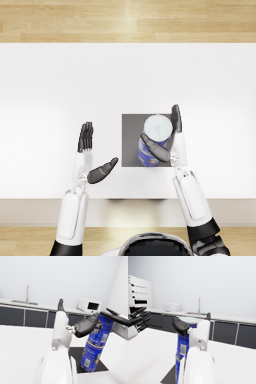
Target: Pick up the blue can on the left and place it in the middle, then pick up the blue can on the right and place it on top of the can in the middle
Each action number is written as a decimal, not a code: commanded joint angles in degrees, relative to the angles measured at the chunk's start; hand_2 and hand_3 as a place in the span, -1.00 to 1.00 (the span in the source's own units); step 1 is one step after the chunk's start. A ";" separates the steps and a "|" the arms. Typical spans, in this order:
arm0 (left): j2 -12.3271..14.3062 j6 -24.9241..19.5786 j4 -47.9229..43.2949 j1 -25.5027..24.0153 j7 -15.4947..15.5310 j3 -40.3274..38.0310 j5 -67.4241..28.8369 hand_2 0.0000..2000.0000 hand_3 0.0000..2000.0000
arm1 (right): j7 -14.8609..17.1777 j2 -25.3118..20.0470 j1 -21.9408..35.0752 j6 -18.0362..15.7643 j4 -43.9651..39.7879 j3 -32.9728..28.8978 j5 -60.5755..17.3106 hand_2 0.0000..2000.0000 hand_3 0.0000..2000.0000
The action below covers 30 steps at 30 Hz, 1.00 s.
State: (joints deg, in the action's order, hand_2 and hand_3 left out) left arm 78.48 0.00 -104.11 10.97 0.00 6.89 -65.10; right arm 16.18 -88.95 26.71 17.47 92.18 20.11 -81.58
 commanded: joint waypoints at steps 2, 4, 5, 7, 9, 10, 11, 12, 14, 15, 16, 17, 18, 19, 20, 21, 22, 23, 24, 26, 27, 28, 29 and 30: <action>0.49 0.00 -0.48 0.83 0.00 -0.22 0.00 -1.00 -1.00 | 0.07 -0.86 1.29 0.17 4.40 -1.09 0.00 -1.00 -1.00; 0.80 0.00 -1.18 1.12 0.00 -0.08 0.00 -1.00 -1.00 | 0.09 -0.90 2.17 0.29 6.39 -2.42 0.00 -1.00 -1.00; 0.91 0.00 -1.65 1.12 0.00 -0.23 0.00 -1.00 -1.00 | 0.12 -0.91 3.09 0.35 7.17 -2.84 0.00 -1.00 -1.00; 1.17 0.00 -1.76 1.25 0.00 -0.19 0.00 -1.00 -1.00 | 0.12 3.30 5.70 0.46 8.34 -0.14 0.04 -1.00 -1.00; 1.36 0.00 -2.12 1.17 0.00 -0.14 0.00 -1.00 -1.00 | 0.07 3.52 6.30 0.49 9.81 -0.43 -0.02 -1.00 -1.00; 1.46 0.00 -2.12 1.16 0.00 -0.20 0.00 -1.00 -1.00 | 0.00 3.31 6.42 0.42 10.59 -1.07 -0.02 -1.00 -1.00; 1.62 0.00 -2.22 1.31 0.00 -0.09 0.00 -1.00 -1.00 | -0.05 3.17 6.44 0.36 11.62 -1.65 -0.02 -1.00 -1.00; 1.71 0.00 -2.58 1.24 0.00 0.04 0.00 -1.00 -1.00 | -0.03 2.85 6.74 0.32 12.08 -2.35 -0.02 -1.00 -1.00; 2.02 0.00 -3.23 1.54 0.00 -0.02 0.01 -1.00 -1.00 | -0.06 2.56 6.86 0.28 13.32 -3.97 -0.02 -1.00 -1.00; 2.19 0.00 -3.78 1.73 0.00 0.03 0.01 -1.00 -1.00 | -0.04 2.46 6.84 0.35 13.76 -4.74 -0.02 -1.00 -1.00; 2.44 0.00 -4.06 2.14 0.00 0.08 0.01 -1.00 -1.00 | -0.02 2.27 7.02 0.40 14.21 -5.58 -0.02 -1.00 -1.00; 2.66 0.00 -4.33 2.51 0.00 -0.10 0.01 -1.00 -1.00 | 0.05 2.26 6.85 -0.84 14.95 -6.52 -0.02 -1.00 -1.00; 2.98 0.00 -4.77 3.17 0.00 -0.36 0.01 -1.00 -1.00 | -1.21 2.30 6.61 -4.10 15.44 -7.67 -0.01 -1.00 -1.00; 3.28 0.00 -4.85 3.87 0.00 -0.80 0.01 -1.00 -1.00 | -5.44 2.29 6.44 -7.89 16.18 -8.85 -0.01 -1.00 -1.00; 3.58 0.00 -4.58 4.64 0.00 -1.20 0.01 -1.00 -1.00 | -8.48 2.37 6.07 -10.60 16.63 -9.98 -0.01 -1.00 -1.00; 3.83 0.00 -4.29 5.39 0.00 -1.80 0.01 -1.00 -1.00 | -10.66 2.43 5.71 -12.55 17.05 -11.13 -0.01 -1.00 -1.00; 4.04 0.00 -3.91 6.04 0.00 -2.14 0.01 -1.00 -1.00 | -12.22 2.42 5.51 -13.94 17.17 -12.32 -0.01 -1.00 -1.00; 4.25 0.00 -3.73 7.06 0.00 -3.19 0.01 -1.00 -1.00 | -13.34 2.57 4.73 -14.94 17.58 -13.90 0.00 -1.00 -1.00; 4.43 0.00 -3.52 8.13 0.00 -3.99 0.01 -1.00 -1.00 | -14.15 2.61 4.12 -15.66 17.67 -15.77 0.00 -1.00 -1.00; 4.63 0.00 -3.60 9.19 0.00 -4.82 0.01 -1.00 -1.00 | -15.13 2.62 3.16 -16.54 17.69 -17.89 0.00 -1.00 -1.00; 4.69 0.00 -3.64 9.33 0.00 -5.10 0.01 -1.00 -1.00 | -15.43 2.58 3.13 -16.80 17.68 -18.38 0.01 -1.00 -1.00; 4.73 0.00 -3.68 9.45 0.00 -5.60 0.01 -1.00 -1.00 | -15.64 2.57 2.87 -16.99 17.39 -18.84 0.01 -1.00 -1.00; 4.74 0.00 -3.88 9.09 0.00 -5.86 0.01 -1.00 -1.00 | -15.79 2.55 2.73 -17.13 16.52 -19.51 0.01 -1.00 -1.00; 4.78 0.00 -3.81 8.91 0.00 -6.11 0.01 -1.00 -1.00 | -15.90 2.55 2.26 -17.22 15.62 -19.69 0.01 -1.00 -1.00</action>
State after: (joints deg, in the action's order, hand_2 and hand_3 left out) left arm 83.26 0.00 -107.72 19.11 0.00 1.69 -65.08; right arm 0.20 -86.43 29.08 0.18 108.84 2.02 -81.56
